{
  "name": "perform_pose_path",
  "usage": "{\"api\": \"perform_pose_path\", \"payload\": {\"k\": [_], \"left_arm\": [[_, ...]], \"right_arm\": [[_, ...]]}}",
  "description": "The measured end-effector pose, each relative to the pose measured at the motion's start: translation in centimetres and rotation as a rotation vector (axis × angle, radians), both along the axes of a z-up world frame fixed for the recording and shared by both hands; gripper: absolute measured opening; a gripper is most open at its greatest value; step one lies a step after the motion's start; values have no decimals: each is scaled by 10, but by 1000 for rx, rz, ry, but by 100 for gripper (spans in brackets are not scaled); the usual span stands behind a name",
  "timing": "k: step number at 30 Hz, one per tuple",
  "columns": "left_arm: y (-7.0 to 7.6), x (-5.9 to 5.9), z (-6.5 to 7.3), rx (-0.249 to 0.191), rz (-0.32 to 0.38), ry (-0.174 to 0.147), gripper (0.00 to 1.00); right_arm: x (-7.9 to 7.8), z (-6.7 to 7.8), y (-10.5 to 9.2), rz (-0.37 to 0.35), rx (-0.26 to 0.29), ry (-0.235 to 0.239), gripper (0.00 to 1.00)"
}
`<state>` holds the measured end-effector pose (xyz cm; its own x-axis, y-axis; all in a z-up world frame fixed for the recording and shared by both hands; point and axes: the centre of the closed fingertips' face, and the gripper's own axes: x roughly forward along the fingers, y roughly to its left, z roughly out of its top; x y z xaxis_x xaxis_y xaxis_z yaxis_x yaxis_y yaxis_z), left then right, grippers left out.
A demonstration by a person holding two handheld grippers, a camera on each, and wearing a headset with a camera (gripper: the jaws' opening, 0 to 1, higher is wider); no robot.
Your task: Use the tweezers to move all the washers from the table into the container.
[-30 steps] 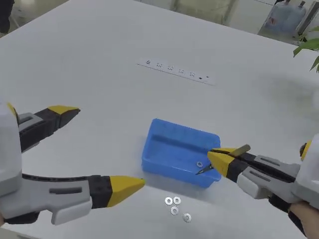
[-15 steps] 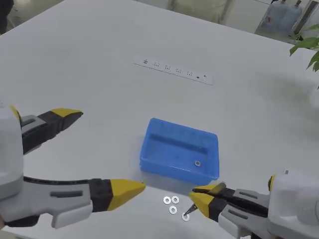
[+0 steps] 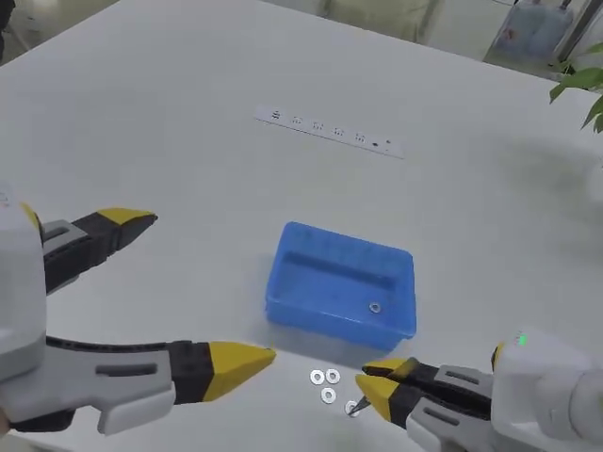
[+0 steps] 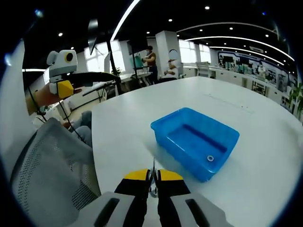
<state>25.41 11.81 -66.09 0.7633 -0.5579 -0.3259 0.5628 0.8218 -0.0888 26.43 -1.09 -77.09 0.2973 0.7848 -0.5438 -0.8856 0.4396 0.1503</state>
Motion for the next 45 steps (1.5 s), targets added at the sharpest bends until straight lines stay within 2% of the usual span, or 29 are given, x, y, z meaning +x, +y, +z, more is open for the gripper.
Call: {"api": "perform_pose_path", "payload": {"k": [9, 10, 13, 20, 23, 25, 26, 27, 37, 45], "left_arm": [[-3, 2, 1, 5, -12, 0, 97], [-3, 3, 1, 6, -13, 0, 97], [-5, 3, -2, 18, -22, 5, 97], [-6, 2, -2, 19, -30, 8, 97], [-6, 2, -3, 19, -34, 12, 97], [-7, 2, -4, 22, -36, 13, 97], [-7, 2, -4, 22, -37, 13, 97], [-8, 2, -4, 22, -39, 14, 97], [-13, 3, -2, 21, -55, 11, 97], [-13, 2, -3, 21, -54, 15, 96]], "right_arm": [[-4, 1, 4, 18, -3, -9, 2], [-4, 1, 5, 27, -4, -18, 2], [-5, 0, 4, 78, -84, -91, 2], [-7, 0, 7, 71, -59, -73, 3], [-5, 0, 6, 70, -73, -91, 3], [-5, 1, 7, 66, -57, -79, 3], [-6, -1, 6, 69, -67, -77, 3], [-5, -1, 5, 71, -75, -96, 2], [-7, -1, 4, 59, -62, -74, 3], [-10, -1, 7, 81, -73, -88, 2]]}}
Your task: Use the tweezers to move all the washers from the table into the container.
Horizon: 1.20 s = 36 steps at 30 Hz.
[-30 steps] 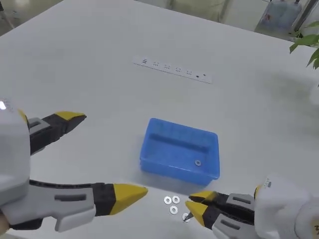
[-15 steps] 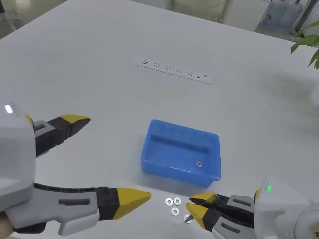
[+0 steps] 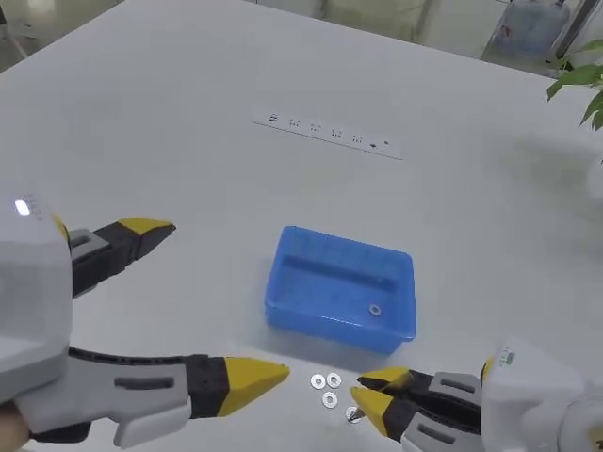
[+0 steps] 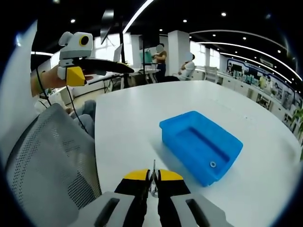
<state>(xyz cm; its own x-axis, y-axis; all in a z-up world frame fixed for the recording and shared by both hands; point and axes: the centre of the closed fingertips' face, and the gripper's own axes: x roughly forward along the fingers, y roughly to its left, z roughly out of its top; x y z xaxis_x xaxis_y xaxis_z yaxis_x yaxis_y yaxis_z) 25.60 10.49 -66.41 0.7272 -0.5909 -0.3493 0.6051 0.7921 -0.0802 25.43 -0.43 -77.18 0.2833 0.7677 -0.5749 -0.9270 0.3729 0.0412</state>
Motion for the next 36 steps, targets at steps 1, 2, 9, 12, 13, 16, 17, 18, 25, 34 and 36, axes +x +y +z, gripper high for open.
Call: {"api": "perform_pose_path", "payload": {"k": [1, 2, 9, 12, 13, 16, 17, 18, 25, 34, 36], "left_arm": [[0, 0, 0, 1, 0, 0, 96], [0, 0, 0, 1, -1, 1, 96], [0, 1, 4, -12, 4, -13, 95], [2, 0, 3, -8, 5, -8, 95], [2, 0, 3, -7, 5, -8, 95], [4, 0, 3, -7, 9, -8, 95], [5, 0, 2, -7, 10, -7, 95], [5, -1, 2, -7, 10, -5, 95], [3, 0, 1, -6, 7, -4, 95], [3, -1, -1, -4, 8, 1, 95], [4, -1, -2, -4, 9, 3, 95]], "right_arm": [[-2, 0, 2, 10, -5, -5, 3], [-4, -1, 3, 23, -9, -10, 3], [-4, -7, 5, 2, -22, 9, 4], [-3, -10, 2, -9, -32, 19, 4], [-3, -10, 0, -17, -27, 18, 4], [-1, -9, -3, -31, -21, 21, 4], [0, -10, -3, -33, -22, 20, 4], [0, -10, -4, -32, -23, 20, 4], [0, -10, -2, -22, -43, 9, 3], [3, -8, -3, -15, -59, -6, 4], [3, -9, -4, -15, -61, 3, 4]]}}
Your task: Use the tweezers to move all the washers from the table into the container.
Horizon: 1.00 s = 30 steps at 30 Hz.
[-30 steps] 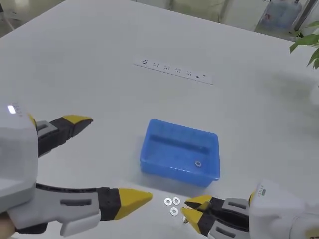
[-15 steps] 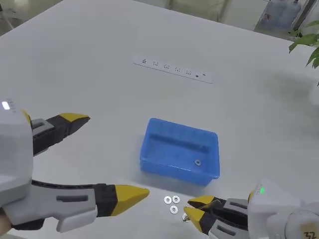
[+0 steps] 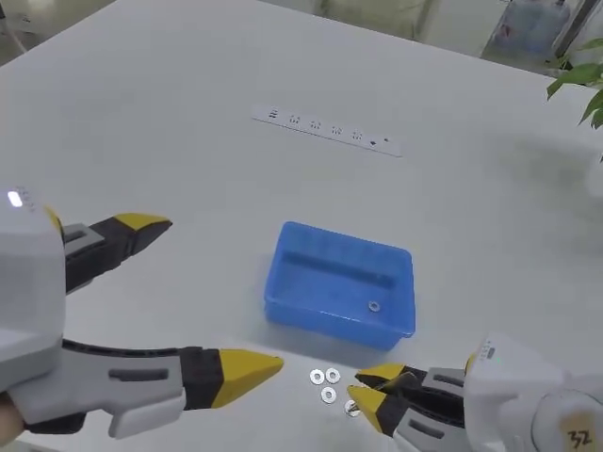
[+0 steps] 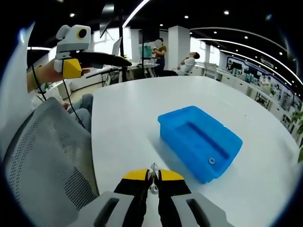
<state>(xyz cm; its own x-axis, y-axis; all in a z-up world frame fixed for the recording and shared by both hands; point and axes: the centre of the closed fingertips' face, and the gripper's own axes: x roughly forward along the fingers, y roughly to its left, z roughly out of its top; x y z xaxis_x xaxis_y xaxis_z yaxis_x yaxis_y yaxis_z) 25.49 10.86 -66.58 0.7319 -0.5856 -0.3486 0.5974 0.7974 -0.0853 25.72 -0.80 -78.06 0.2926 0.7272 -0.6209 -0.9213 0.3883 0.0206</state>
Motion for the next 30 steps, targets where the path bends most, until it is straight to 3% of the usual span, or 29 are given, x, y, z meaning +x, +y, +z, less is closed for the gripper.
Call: {"api": "perform_pose_path", "payload": {"k": [9, 18, 25, 30], "left_arm": [[0, 1, 0, 0, -1, 0, 95], [0, 0, -1, 0, 3, 3, 95], [0, -1, 0, 0, 6, 3, 95], [-1, -1, 0, 4, 3, 2, 95]], "right_arm": [[-1, 0, 3, -2, 6, 20, 4], [0, -5, 2, 23, -63, 15, 3], [1, 1, 3, 14, -34, 27, 4], [-1, -5, 2, 6, -44, 60, 4]]}}
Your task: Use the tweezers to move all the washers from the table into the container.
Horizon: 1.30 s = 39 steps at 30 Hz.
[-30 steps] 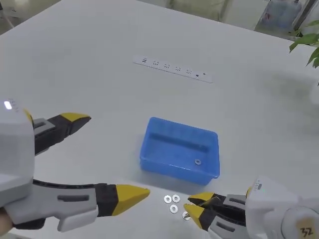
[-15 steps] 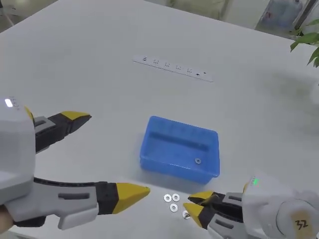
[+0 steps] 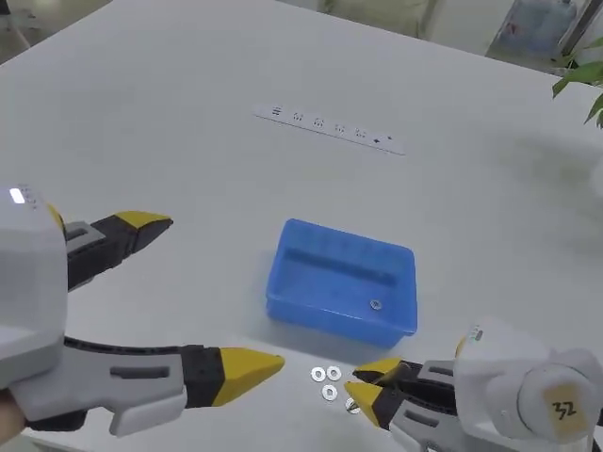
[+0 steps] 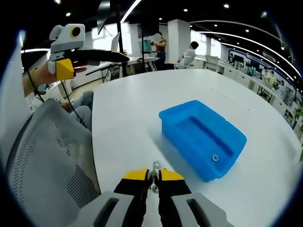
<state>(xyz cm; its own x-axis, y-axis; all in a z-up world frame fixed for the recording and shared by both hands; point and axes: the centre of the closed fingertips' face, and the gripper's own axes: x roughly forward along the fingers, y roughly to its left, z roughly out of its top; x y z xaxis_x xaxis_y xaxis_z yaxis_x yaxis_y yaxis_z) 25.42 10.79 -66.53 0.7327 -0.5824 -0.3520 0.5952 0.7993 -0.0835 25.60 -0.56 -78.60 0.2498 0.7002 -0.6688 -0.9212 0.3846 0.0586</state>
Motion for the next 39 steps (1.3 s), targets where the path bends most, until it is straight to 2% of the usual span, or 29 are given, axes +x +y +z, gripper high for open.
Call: {"api": "perform_pose_path", "payload": {"k": [9, 10, 12, 14, 16, 17, 20, 24, 30, 33, 36, 37, 39], "left_arm": [[-2, 0, 0, -1, -4, 0, 95], [-2, 0, 1, -2, -4, -1, 95], [-2, 0, 2, -5, -4, -6, 95], [-3, 1, 4, -9, -5, -9, 95], [-2, 1, 5, -7, -6, -13, 95], [-2, 1, 5, -7, -6, -13, 95], [-1, 1, 4, -6, -7, -11, 95], [-1, 2, 4, -3, -10, -11, 95], [-4, 3, 4, -8, -22, -15, 95], [-5, 3, 4, -7, -31, -16, 95], [-5, 5, 3, -10, -33, -14, 95], [-5, 5, 3, -9, -34, -15, 95], [-4, 5, 3, -7, -36, -17, 95]], "right_arm": [[1, 1, 2, -12, 11, -8, 3], [4, 0, 1, -70, 27, 28, 3], [9, 1, 0, -104, 54, 48, 3], [11, 1, -2, -143, 82, 95, 3], [12, 9, -1, -134, 117, 83, 3], [13, 17, 1, -141, 151, 86, 3], [17, 33, 3, -143, 198, 97, 3], [33, 62, 7, -152, 287, 73, 3], [66, 80, 8, -159, 303, 23, 3], [85, 87, 11, -192, 339, 22, 3], [104, 82, 11, -235, 339, 34, 3], [110, 77, 11, -245, 322, 33, 3], [118, 65, 10, -278, 299, 68, 3]]}}
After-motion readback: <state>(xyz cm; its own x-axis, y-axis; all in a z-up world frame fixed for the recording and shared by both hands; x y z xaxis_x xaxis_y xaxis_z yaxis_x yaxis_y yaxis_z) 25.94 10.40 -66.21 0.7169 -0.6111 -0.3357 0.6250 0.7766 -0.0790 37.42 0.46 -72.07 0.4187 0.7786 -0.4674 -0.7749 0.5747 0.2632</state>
